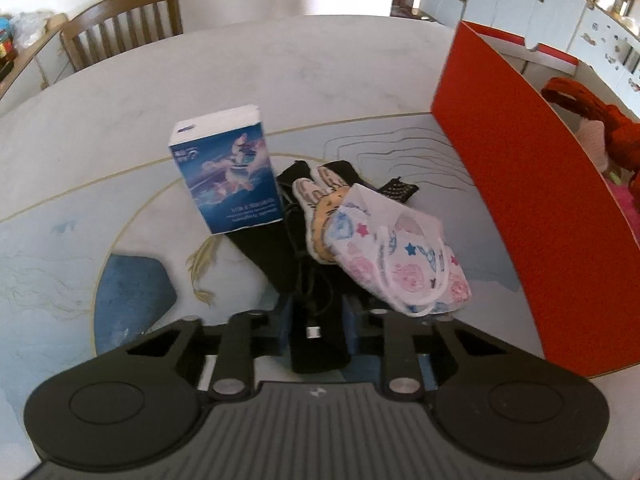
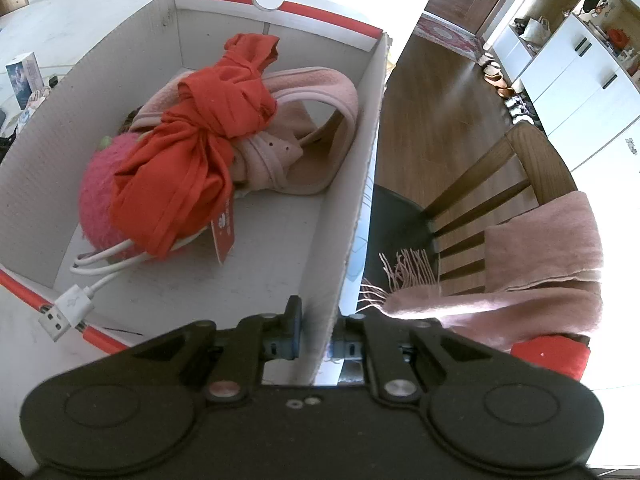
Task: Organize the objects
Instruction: 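Move the left gripper back to the pile toward the black cable, then close the left gripper on the black cable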
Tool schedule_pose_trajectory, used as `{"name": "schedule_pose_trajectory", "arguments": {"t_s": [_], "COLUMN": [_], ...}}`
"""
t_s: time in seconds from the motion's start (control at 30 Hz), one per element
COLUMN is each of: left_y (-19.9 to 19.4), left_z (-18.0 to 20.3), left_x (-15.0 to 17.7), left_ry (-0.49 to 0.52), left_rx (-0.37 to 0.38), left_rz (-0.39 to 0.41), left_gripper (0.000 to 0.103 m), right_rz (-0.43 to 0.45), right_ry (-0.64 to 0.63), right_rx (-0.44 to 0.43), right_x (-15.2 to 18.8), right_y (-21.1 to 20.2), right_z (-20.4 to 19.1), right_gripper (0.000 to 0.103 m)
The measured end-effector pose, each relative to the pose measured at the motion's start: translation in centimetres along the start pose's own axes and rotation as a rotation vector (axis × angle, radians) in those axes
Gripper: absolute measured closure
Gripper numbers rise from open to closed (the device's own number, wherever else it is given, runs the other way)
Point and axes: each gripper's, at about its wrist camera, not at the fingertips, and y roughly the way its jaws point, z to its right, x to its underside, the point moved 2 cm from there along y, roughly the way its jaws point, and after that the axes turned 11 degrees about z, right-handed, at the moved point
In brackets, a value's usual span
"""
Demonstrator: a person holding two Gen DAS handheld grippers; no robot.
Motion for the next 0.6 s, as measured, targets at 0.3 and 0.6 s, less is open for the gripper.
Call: {"name": "schedule_pose_trajectory", "arguments": {"t_s": [0.3,0.6], "left_y": [-2.4,-7.0], "left_z": [-0.3,-0.4], "left_x": [0.8,1.8], "left_ry": [-0.048,-0.09], "left_rx": [0.031,0.073], "left_rz": [0.017,0.048], "left_gripper": [0.085,0.085], "right_rz": [0.005,0.009], "right_ry": [0.004,0.0], "right_rx": [-0.005,-0.008], "right_x": [0.0,0.1], "right_y": [-0.2,-0.1], "right_z": [0.2,0.2], "right_gripper": [0.093,0.093]}}
